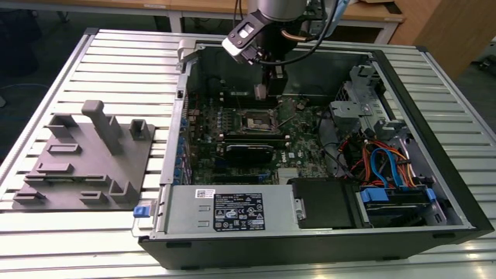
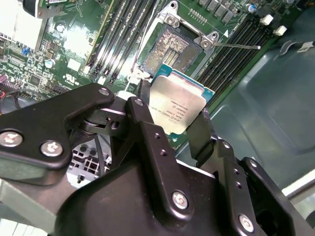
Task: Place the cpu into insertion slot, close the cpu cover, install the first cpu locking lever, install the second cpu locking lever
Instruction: 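Place the cpu into insertion slot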
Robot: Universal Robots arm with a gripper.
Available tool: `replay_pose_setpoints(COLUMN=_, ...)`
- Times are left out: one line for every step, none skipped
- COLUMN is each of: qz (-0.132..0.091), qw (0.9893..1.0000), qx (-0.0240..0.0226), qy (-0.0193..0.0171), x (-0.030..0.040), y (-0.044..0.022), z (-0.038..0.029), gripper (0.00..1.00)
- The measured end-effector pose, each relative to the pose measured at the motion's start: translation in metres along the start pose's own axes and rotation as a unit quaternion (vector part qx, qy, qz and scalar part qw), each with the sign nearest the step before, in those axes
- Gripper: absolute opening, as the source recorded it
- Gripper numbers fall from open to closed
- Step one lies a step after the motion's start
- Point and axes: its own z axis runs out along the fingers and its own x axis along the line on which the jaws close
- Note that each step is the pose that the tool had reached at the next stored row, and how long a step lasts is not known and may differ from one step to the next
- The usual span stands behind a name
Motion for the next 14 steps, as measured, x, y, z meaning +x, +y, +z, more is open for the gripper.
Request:
replay_pose_setpoints(qz=0.000, qw=1.0000, qx=0.0000, qy=0.0000, x=0.0000, y=0.0000, z=0.0015, gripper=0.54)
replay_pose_setpoints(qz=0.000, qw=1.0000, qx=-0.0001, qy=-0.0001, x=-0.0001, y=-0.0001, z=0.0031, gripper=0.54)
replay_pose_setpoints(qz=0.000, qw=1.0000, qx=0.0000, qy=0.0000, x=-0.0001, y=-0.0004, z=0.0050, gripper=0.54)
replay_pose_setpoints(qz=0.000, qw=1.0000, qx=0.0000, qy=-0.0001, x=-0.0002, y=-0.0005, z=0.0068, gripper=0.54)
replay_pose_setpoints(qz=0.000, qw=1.0000, qx=0.0000, qy=-0.0001, x=-0.0003, y=-0.0006, z=0.0086, gripper=0.54)
replay_pose_setpoints(qz=0.000, qw=1.0000, qx=0.0000, qy=-0.0001, x=-0.0004, y=-0.0007, z=0.0104, gripper=0.54)
replay_pose_setpoints(qz=0.000, qw=1.0000, qx=0.0000, qy=0.0000, x=-0.0005, y=-0.0009, z=0.0122, gripper=0.54)
replay_pose_setpoints(qz=0.000, qw=1.0000, qx=0.0000, qy=0.0000, x=-0.0006, y=-0.0010, z=0.0140, gripper=0.54)
replay_pose_setpoints(qz=0.000, qw=1.0000, qx=0.0000, qy=0.0000, x=-0.0007, y=-0.0011, z=0.0158, gripper=0.54)
replay_pose_setpoints(qz=0.000, qw=1.0000, qx=0.0000, qy=0.0000, x=-0.0007, y=-0.0012, z=0.0177, gripper=0.54)
replay_pose_setpoints(qz=0.000, qw=1.0000, qx=0.0000, qy=0.0000, x=-0.0008, y=-0.0013, z=0.0195, gripper=0.54)
replay_pose_setpoints(qz=0.000, qw=1.0000, qx=0.0000, qy=0.0000, x=-0.0009, y=-0.0013, z=0.0213, gripper=0.54)
replay_pose_setpoints(qz=0.000, qw=1.0000, qx=0.0000, qy=0.0000, x=-0.0009, y=-0.0014, z=0.0231, gripper=0.54)
replay_pose_setpoints(qz=0.000, qw=1.0000, qx=0.0000, qy=-0.0001, x=-0.0010, y=-0.0015, z=0.0249, gripper=0.54)
